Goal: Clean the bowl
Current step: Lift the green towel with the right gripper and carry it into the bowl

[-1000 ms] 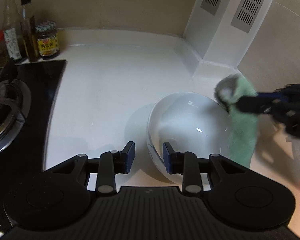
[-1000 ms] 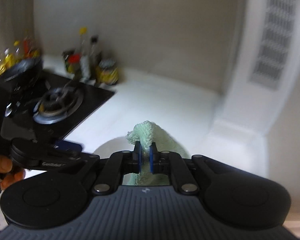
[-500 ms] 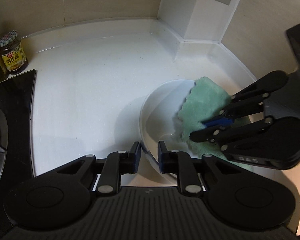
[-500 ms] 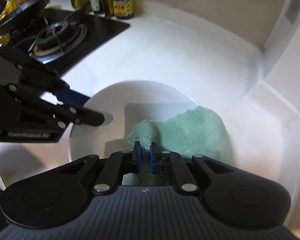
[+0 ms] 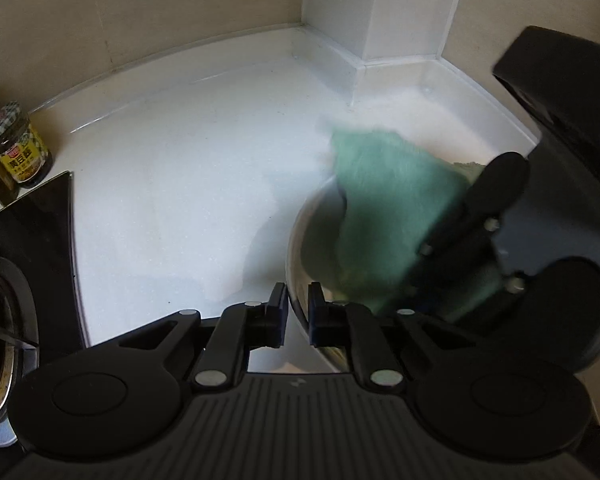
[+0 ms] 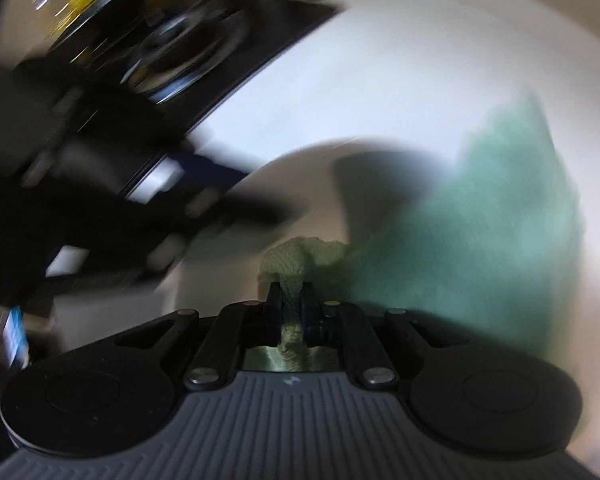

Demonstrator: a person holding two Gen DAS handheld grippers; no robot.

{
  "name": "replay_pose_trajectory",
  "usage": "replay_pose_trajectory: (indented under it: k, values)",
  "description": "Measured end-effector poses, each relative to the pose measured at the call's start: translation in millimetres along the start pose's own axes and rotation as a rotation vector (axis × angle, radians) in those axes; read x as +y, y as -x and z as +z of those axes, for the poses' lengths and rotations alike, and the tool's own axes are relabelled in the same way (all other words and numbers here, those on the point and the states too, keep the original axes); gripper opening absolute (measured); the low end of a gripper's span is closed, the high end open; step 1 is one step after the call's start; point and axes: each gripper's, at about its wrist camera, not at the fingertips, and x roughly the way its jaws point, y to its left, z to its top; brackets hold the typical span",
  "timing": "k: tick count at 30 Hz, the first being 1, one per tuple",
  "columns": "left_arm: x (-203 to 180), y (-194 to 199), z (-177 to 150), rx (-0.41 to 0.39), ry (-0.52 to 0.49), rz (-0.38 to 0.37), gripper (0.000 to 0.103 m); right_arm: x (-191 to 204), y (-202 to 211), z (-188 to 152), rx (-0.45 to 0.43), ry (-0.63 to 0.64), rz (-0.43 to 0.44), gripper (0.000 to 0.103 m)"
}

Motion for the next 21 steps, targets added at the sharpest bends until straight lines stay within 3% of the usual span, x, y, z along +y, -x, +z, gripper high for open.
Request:
replay_pose_trajectory:
  k: [2,5,9,12,14,16,17,19,20,21]
  values:
    - [-1.0,-0.6,0.9,0.003,-0.017,-0.003,0.008,0.8,6.2,-6.2,0.052,0.04,-0.033,0.005]
    - [-4.2,-0.5,0.5,0.003,-0.047,0.006,0.008,-3.0,13.3,-8.6,0.076,0.09,-0.175,0.004]
    - [-6.8,-0.7,-0.9,0.0,-0.056,0.015,0.008,-5.6,10.6,1.8,-0.017,0.07,-0.237,0.005]
    - [-7.7,-0.1,-1.1,0.001,-0.057,0.016,0.008,4.3,4.2,6.0,-0.076,0.056,-0.161,0.006]
    - [-7.0,0.1,-0.4,0.001,-0.058,0.011,0.007,13.8,2.7,2.1,-0.043,0.067,-0.058,0.006]
    - [-5.9,-0.7,1.5,0.0,-0.059,-0.003,0.006,16.7,8.2,-7.7,0.002,0.091,-0.038,0.005]
    - [-5.8,-1.3,2.6,0.0,-0.058,-0.007,0.006,14.4,12.6,-12.1,0.022,0.088,-0.055,0.005]
    - [-7.3,-2.3,4.0,0.001,-0.058,-0.003,0.006,11.7,24.6,-20.2,0.03,0.117,-0.202,0.005]
    - [-8.1,-2.6,4.4,0.001,-0.058,-0.001,0.006,9.6,35.1,-24.5,0.007,0.127,-0.297,0.005]
    - [-8.4,-2.1,4.1,0.002,-0.053,0.001,0.006,6.1,48.4,-29.0,-0.038,0.103,-0.328,0.005]
